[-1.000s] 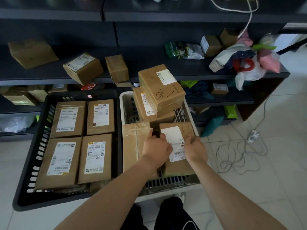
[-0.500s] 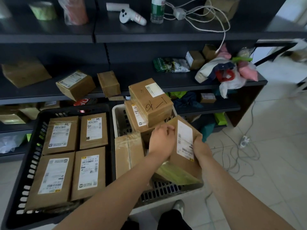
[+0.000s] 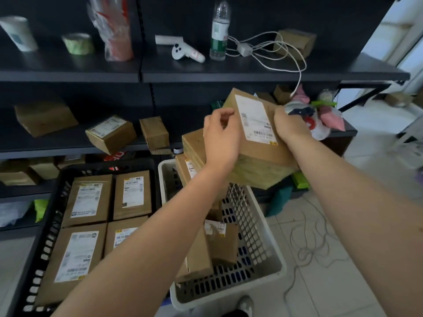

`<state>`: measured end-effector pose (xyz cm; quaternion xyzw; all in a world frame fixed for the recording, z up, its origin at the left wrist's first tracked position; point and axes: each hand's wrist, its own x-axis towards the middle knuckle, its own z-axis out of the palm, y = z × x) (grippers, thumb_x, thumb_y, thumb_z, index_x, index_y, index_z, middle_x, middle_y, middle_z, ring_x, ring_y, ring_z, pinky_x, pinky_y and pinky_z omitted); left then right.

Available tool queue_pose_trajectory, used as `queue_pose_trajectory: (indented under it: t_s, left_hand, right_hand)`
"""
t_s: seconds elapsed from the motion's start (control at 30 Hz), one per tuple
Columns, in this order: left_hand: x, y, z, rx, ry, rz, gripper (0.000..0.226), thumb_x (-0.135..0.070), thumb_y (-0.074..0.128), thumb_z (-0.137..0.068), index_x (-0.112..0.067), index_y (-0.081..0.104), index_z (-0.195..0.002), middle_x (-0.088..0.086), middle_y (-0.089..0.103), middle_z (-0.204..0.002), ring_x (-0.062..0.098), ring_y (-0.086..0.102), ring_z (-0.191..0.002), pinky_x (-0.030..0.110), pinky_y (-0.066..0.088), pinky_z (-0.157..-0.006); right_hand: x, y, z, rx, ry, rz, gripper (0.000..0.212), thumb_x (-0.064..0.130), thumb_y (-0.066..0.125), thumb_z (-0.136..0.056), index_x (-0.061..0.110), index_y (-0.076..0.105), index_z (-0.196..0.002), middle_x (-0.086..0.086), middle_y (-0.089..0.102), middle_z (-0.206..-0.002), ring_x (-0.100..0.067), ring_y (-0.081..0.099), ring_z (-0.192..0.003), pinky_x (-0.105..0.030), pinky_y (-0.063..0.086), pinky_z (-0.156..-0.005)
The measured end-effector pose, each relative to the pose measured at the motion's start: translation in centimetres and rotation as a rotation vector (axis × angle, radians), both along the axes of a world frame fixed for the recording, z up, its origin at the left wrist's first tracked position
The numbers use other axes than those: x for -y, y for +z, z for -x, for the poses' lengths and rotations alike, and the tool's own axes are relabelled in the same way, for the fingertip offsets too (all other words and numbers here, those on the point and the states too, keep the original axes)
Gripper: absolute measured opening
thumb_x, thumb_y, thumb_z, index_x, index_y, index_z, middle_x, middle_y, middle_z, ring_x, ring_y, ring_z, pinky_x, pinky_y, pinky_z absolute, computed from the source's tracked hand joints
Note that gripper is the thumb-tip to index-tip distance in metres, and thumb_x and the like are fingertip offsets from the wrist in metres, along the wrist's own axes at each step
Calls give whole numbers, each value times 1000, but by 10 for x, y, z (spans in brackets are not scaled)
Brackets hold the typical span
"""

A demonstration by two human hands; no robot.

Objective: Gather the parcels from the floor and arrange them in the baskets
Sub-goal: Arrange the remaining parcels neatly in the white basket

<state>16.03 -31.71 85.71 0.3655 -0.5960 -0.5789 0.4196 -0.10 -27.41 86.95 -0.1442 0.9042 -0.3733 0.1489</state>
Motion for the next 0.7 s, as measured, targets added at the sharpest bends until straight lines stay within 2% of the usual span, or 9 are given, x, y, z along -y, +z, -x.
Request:
queue_pose_trajectory:
  t_s: [0.13, 0.2, 0.27, 0.33, 0.4, 0.47, 0.53, 0.57, 0.7]
  left_hand:
    - [46, -1, -3, -56, 37, -139, 29, -28, 41, -101, -22, 53, -127, -4, 42, -131, 3, 50, -101, 30, 47, -94]
    - [63, -21, -4, 57, 33, -151, 37, -31, 42, -100, -23, 46, -137, -5, 39, -134, 8, 49, -109, 29, 44, -95]
    - [71, -48, -6, 216, -29, -162, 51, -35, 45, -96, -28, 37, -146, -2, 37, -144, 18, 46, -125, 39, 39, -108]
    - [70, -71, -8, 299, -79, -150, 60, -42, 46, -90, -38, 30, -148, -2, 36, -149, 20, 40, -134, 46, 35, -113]
    - [69, -79, -11, 233, -46, -147, 55, -38, 44, -96, -39, 29, -149, -3, 39, -148, 17, 41, -134, 42, 34, -114]
    - [69, -81, -13, 139, 37, -191, 48, -32, 38, -103, -36, 30, -149, -5, 42, -143, 14, 43, -129, 34, 33, -111]
    - [64, -82, -15, 126, 113, -227, 43, -31, 32, -104, -28, 35, -147, -4, 45, -139, 15, 44, -126, 30, 35, -104]
    - [61, -84, -17, 157, 150, -233, 42, -30, 31, -105, -23, 39, -145, -2, 48, -136, 17, 45, -125, 29, 35, -100]
    - [54, -121, -45, 465, 313, -269, 40, -29, 34, -102, -13, 46, -137, 5, 47, -134, 22, 48, -112, 34, 37, -96]
  right_hand:
    - [52, 21, -8, 45, 132, 130, 67, 53, 41, -90, 13, 47, -142, -9, 51, -142, -31, 51, -124, -33, 41, -102]
    - [70, 8, -14, 77, 279, 77, 64, 52, 45, -84, 16, 52, -137, -3, 56, -133, -29, 54, -117, -35, 45, -100]
    - [77, -16, -20, 113, 410, -53, 49, 41, 48, -91, 15, 50, -133, -1, 54, -118, -27, 54, -109, -33, 45, -91]
    - [78, -37, -17, 145, 440, -103, 53, 40, 49, -93, 11, 45, -137, -6, 55, -121, -26, 55, -106, -33, 43, -83]
    - [82, -45, -11, 150, 432, -98, 62, 45, 42, -93, 12, 38, -146, -9, 51, -138, -30, 53, -118, -36, 42, -86]
    - [84, -44, -4, 183, 386, -65, 65, 47, 33, -98, 12, 29, -152, -9, 42, -150, -32, 46, -131, -40, 41, -102]
    - [85, -42, 4, 217, 311, -3, 64, 47, 25, -102, 10, 26, -155, -9, 43, -145, -29, 45, -130, -38, 37, -105]
    - [83, -44, 9, 220, 274, 20, 63, 47, 22, -104, 8, 27, -154, -9, 45, -140, -29, 45, -128, -37, 36, -104]
    - [59, -69, 23, 285, 2, 133, 61, 47, 21, -106, 8, 32, -151, -13, 41, -152, -35, 47, -131, -46, 38, -109]
